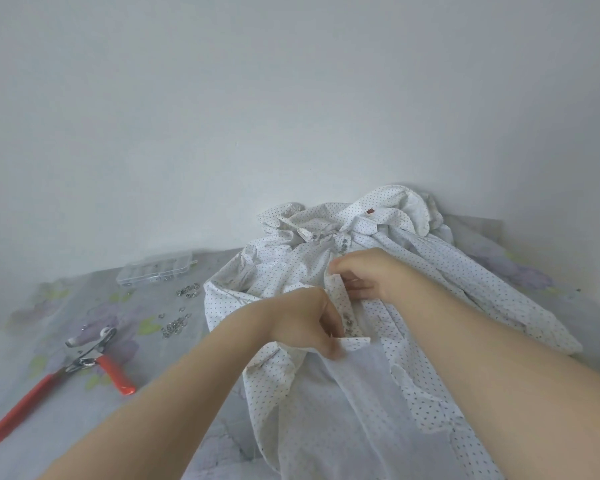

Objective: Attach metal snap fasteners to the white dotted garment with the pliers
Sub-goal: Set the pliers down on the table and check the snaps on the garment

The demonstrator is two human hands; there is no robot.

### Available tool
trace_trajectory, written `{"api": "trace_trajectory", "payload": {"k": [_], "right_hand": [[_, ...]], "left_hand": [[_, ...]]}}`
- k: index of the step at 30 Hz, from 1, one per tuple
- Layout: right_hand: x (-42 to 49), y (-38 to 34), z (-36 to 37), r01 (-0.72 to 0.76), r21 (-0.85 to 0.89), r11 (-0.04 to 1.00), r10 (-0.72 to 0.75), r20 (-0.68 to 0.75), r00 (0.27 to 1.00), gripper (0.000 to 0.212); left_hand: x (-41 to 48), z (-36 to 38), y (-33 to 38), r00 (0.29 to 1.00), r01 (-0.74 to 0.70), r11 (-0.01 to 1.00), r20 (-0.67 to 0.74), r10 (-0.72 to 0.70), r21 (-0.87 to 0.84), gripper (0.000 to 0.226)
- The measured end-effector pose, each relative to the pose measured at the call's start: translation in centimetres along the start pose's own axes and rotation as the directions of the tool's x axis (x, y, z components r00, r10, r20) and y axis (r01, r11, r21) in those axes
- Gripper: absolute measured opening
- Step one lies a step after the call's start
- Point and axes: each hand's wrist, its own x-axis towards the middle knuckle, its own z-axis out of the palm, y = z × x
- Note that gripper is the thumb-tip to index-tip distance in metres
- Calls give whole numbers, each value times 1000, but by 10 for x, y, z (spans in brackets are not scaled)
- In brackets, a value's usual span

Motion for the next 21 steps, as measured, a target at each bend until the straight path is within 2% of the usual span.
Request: {"api": "trace_trajectory", "payload": {"k": [3,6,9,12,13,14,15,16,17,19,21], "right_hand": [[1,-1,2,37,8,999,-37,16,999,33],[8,-5,3,113,-15,993,-114,-75,991,43],[12,-5,3,109,-200,974,-128,-86,988,35],[13,-1,4,137,-358,924,-171,-65,983,33],[14,-1,4,153,-369,917,-190,-67,979,34],[13,-1,3,159,-381,911,-201,-72,977,36],[11,-1,3,156,-385,910,-203,-84,976,39],[11,-2,2,150,-386,910,-200,-92,975,41],[12,-2,2,150,-383,912,-200,-95,975,42],[9,-3,1,156,-363,919,-204,-97,974,44],[10,-2,0,173,-357,918,-221,-97,970,47]], "left_hand": [[1,-1,3,998,-14,1000,-62,13,-16,18],[3,-3,4,997,-13,1000,-79,11,-22,23],[5,-5,4,999,-10,1000,51,8,28,20],[4,-8,5,987,14,996,158,0,-87,27],[5,-9,5,993,19,986,116,1,-165,26],[7,-8,5,1000,-12,976,9,15,-219,22],[9,-8,2,992,-52,980,-124,29,-191,17],[11,-8,-1,974,-64,994,-223,43,-86,22],[14,-7,-4,965,-45,998,-258,52,33,39],[17,-1,-7,976,-8,978,-212,52,208,74],[15,4,-8,985,3,955,-167,49,298,93]]}}
